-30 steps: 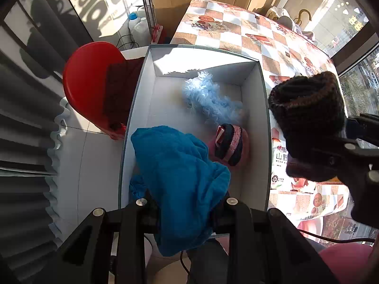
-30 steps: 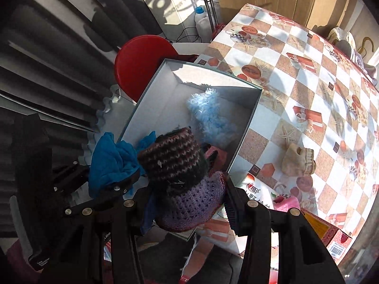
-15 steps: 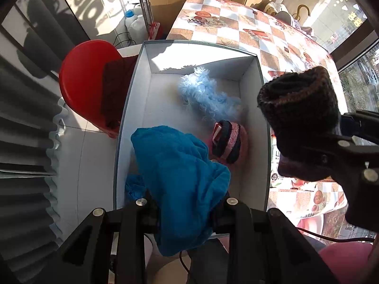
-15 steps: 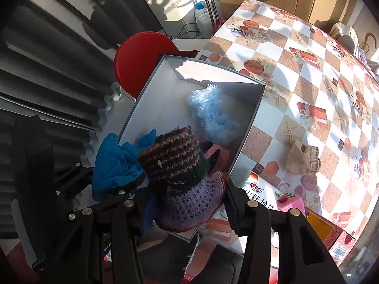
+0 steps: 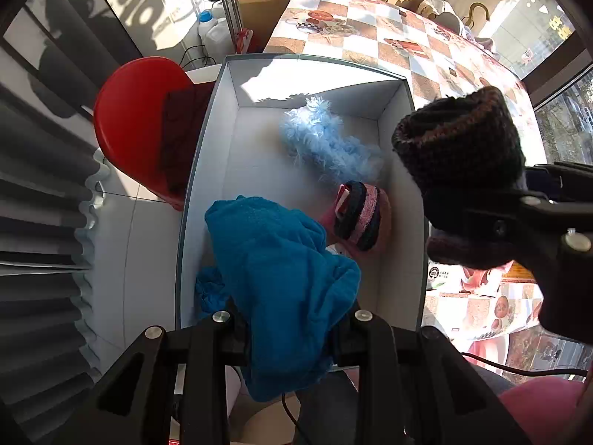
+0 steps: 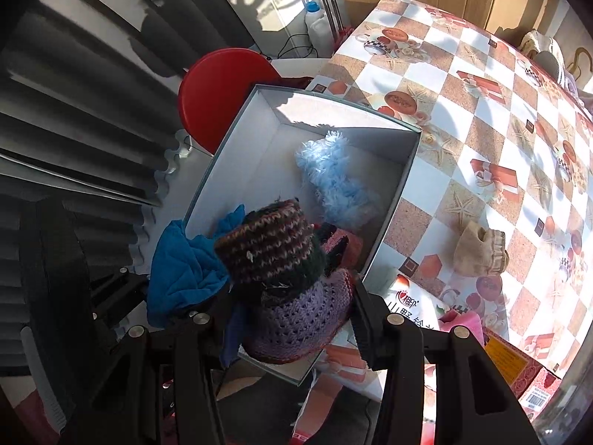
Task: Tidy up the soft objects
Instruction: 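Open both tools to release the blue cloth and purple hat into the box, then move both tools from the box toward the pink sponge and beige sock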
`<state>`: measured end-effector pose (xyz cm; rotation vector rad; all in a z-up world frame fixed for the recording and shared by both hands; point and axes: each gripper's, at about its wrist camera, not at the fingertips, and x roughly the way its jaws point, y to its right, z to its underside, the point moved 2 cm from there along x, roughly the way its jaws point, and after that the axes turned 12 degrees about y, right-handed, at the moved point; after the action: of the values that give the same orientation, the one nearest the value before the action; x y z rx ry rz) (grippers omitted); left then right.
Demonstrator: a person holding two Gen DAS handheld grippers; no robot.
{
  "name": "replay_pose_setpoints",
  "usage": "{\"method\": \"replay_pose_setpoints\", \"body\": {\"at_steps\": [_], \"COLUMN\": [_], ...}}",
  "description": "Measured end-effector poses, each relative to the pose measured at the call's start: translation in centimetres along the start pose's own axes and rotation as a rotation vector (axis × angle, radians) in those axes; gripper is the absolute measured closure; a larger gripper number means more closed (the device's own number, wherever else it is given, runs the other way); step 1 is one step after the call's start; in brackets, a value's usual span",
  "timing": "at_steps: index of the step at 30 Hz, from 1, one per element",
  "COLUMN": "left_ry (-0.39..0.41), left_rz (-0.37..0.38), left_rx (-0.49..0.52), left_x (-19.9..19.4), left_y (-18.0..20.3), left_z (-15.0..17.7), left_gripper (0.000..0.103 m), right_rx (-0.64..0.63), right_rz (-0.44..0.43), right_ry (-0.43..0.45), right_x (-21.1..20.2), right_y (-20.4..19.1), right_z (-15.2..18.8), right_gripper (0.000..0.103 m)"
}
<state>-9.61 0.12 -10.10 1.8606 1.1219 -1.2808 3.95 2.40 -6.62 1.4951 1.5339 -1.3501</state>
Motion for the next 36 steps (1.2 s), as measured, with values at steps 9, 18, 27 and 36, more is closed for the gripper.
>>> {"method": "replay_pose_setpoints", "body": {"at_steps": [9, 18, 27, 36], "left_ry": [-0.003, 0.057, 0.119, 0.072], "left_rz": [-0.004, 0.063, 0.157, 0.237], "left_rx": [0.002, -0.02, -0.006, 0.164], "left_x": [0.2, -0.5, -1.8, -0.3], "left_y": [0.0, 0.2, 2.1, 9.4], "left_z": [-0.1, -0.4, -2.7, -4.5], "left_gripper": [0.071, 0.017, 0.013, 0.013], "right_rx": [-0.005, 0.031, 0.198, 0.193], "right_rz": [-0.003, -0.044, -0.017, 0.186], "right_ry": [0.001, -0.005, -0.012, -0.121], "right_x": [0.3, 0.9, -2.8, -7.5], "right_y": [-0.2, 0.3, 7.4, 18.3], "right_z": [-0.2, -1.2, -1.8, -0.7], "right_gripper": [0.052, 0.02, 0.001, 0.001]}}
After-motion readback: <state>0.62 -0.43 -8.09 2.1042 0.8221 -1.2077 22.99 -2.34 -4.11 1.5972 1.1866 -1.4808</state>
